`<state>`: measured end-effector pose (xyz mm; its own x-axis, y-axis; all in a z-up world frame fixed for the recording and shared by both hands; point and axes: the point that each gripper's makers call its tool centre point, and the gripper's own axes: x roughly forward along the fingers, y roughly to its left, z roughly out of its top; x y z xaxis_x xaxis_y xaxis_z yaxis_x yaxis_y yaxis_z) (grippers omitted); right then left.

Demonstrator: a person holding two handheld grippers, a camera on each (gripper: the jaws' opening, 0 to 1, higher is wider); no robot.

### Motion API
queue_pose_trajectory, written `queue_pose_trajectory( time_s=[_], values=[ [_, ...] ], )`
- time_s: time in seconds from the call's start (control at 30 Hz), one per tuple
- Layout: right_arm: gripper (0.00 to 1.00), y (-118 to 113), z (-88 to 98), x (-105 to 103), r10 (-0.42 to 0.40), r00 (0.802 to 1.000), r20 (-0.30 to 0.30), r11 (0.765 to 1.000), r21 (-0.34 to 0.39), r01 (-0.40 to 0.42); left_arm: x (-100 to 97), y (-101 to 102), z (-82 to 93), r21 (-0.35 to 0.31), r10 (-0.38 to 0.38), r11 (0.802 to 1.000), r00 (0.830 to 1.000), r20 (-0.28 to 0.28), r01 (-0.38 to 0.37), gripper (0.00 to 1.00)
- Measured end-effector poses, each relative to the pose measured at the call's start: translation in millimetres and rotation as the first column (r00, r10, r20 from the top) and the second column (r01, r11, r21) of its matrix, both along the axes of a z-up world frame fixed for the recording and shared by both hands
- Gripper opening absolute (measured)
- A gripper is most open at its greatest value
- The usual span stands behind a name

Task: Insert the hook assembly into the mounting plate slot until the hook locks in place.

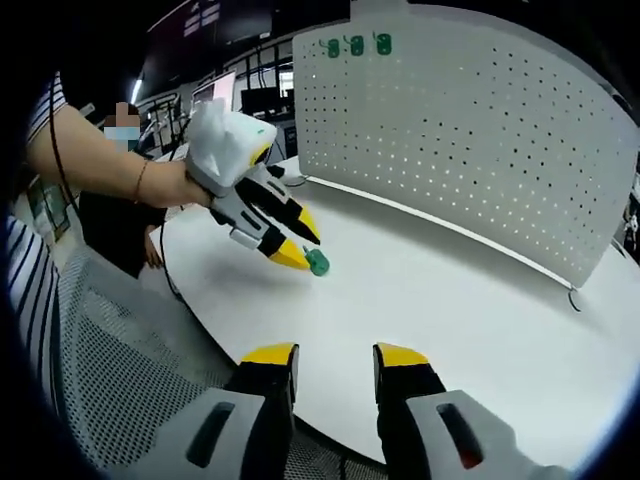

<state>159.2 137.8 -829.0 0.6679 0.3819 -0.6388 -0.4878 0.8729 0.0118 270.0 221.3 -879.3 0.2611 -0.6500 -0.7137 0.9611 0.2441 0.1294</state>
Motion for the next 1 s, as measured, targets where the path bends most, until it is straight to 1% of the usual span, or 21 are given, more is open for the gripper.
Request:
queue_pose_trajectory(
  time_s=[0.13, 0.23, 0.33, 0.37, 0.47, 0.8, 1.0],
  values=[
    [0.27, -1.4, 0.7, 0.8, -0.008, 1.0, 0.004, 1.0, 0.002, 0.008, 0.3, -3.0, 1.3, 0.02, -0.034, 0.999, 0.999, 0.021, 0.034, 0.2],
    [0.27, -1.8, 0.7, 0.9, -0.012, 1.0, 0.001, 1.0, 0.008, 0.012, -0.4, -5.0, 0.4, 0.03, -0.05, 0.998, 0.999, 0.017, 0.049, 0.17],
    [0.27, -2.6, 1.9, 1.5, -0.018, 1.0, 0.006, 1.0, 0.011, 0.018, 0.1, -4.5, -1.1, 0.059, -0.058, 0.997, 0.998, 0.022, 0.057, 0.14],
    [0.27, -2.9, 2.3, 1.8, -0.02, 1.0, 0.008, 1.0, 0.011, 0.02, -0.2, -5.1, -0.5, 0.056, -0.059, 0.997, 0.998, 0.021, 0.058, 0.13],
    [0.26, -3.5, 2.8, 2.4, -0.023, 1.0, 0.011, 1.0, 0.013, 0.023, -1.4, -5.4, -2.0, 0.068, -0.067, 0.996, 0.998, 0.008, 0.066, 0.09],
    [0.25, -6.6, 5.4, 3.5, -0.035, 0.999, 0.023, 0.999, 0.016, 0.034, 0.0, -7.2, -2.7, 0.078, -0.068, 0.995, 0.998, -0.003, 0.068, 0.08],
    [0.25, -7.4, 6.8, 4.1, -0.037, 0.999, 0.029, 0.999, 0.018, 0.037, 2.8, -7.9, -0.8, 0.067, -0.043, 0.997, 0.999, -0.026, 0.044, 0.07]
  ],
)
